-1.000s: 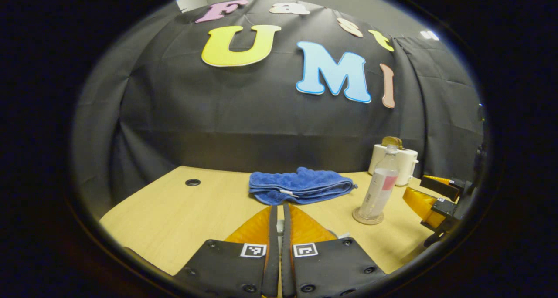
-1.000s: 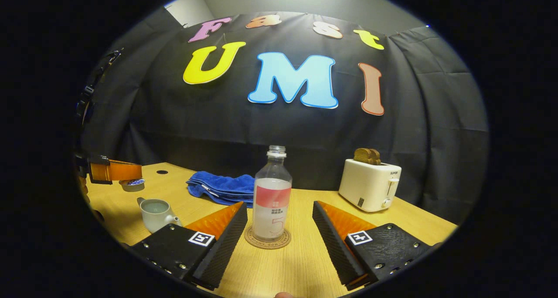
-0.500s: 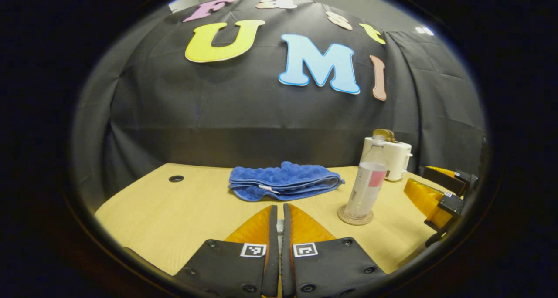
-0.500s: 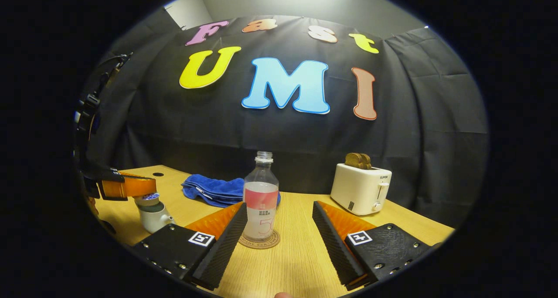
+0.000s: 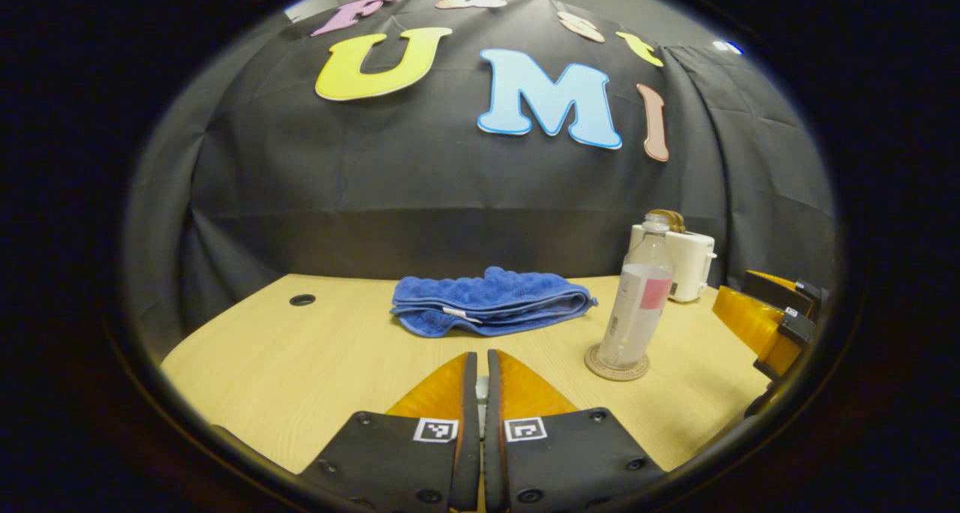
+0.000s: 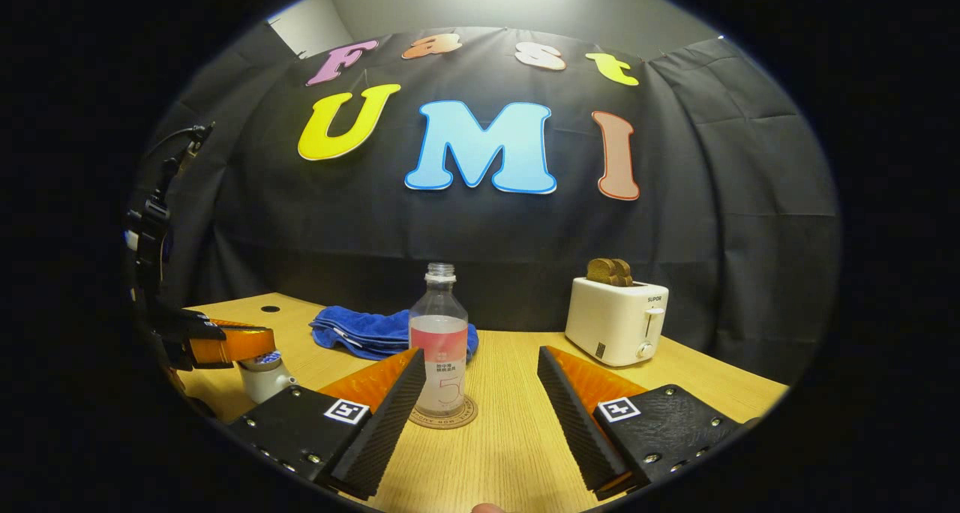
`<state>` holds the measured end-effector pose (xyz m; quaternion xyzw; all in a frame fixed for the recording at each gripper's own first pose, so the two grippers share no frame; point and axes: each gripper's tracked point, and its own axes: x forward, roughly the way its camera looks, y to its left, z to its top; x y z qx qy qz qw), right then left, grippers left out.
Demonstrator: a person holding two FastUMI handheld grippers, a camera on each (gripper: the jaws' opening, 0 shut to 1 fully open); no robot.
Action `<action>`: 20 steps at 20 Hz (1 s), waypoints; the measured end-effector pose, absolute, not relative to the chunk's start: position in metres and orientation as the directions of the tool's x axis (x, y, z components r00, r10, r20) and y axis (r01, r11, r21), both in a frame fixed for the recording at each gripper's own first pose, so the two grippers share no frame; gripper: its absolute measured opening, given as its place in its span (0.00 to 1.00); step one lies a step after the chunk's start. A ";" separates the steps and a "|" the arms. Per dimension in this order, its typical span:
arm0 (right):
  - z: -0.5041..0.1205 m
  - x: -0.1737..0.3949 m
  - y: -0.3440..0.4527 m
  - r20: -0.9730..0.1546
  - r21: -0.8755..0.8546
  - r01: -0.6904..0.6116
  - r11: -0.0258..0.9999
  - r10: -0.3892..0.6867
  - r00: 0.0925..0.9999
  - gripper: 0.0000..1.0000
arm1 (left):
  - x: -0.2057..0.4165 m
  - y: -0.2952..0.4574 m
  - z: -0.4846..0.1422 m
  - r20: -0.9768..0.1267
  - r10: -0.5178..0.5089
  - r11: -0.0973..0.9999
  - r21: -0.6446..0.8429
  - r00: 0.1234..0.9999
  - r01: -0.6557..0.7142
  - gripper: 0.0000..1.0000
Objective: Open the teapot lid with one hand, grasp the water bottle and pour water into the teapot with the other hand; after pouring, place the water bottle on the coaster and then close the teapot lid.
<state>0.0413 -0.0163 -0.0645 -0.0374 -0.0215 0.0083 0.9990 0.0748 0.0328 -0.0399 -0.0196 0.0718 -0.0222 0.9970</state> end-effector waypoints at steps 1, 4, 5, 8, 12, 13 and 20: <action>-0.065 0.041 -0.017 0.041 -0.076 -0.016 0.997 0.019 0.999 0.95 | 0.076 0.033 -0.042 -0.141 -0.048 0.998 -0.049 0.989 0.041 0.10; -0.065 0.041 -0.017 0.043 -0.077 -0.016 0.997 0.019 0.999 0.95 | 0.073 0.036 -0.040 -0.135 -0.035 0.998 -0.060 0.990 0.027 0.18; -0.064 0.041 -0.017 0.044 -0.076 -0.017 0.997 0.020 0.999 0.95 | 0.073 0.039 -0.039 -0.134 -0.029 0.998 -0.058 0.990 0.021 0.18; -0.067 0.041 -0.015 0.037 -0.071 -0.023 0.997 0.026 0.999 0.95 | 0.072 0.038 -0.040 -0.137 -0.030 0.998 -0.065 0.990 0.021 0.12; -0.066 0.037 -0.007 0.042 -0.065 -0.040 0.997 0.043 0.998 0.95 | 0.058 0.035 -0.036 -0.121 -0.033 0.997 -0.071 0.992 0.025 0.12; -0.067 0.035 -0.003 0.039 -0.061 -0.049 0.997 0.051 0.998 0.95 | 0.053 0.033 -0.035 -0.117 -0.034 0.998 -0.064 0.993 0.027 0.12; -0.086 0.012 0.018 0.000 -0.048 -0.092 0.995 0.093 0.996 0.95 | 0.014 0.015 -0.046 -0.111 -0.067 0.996 -0.068 0.992 0.060 0.12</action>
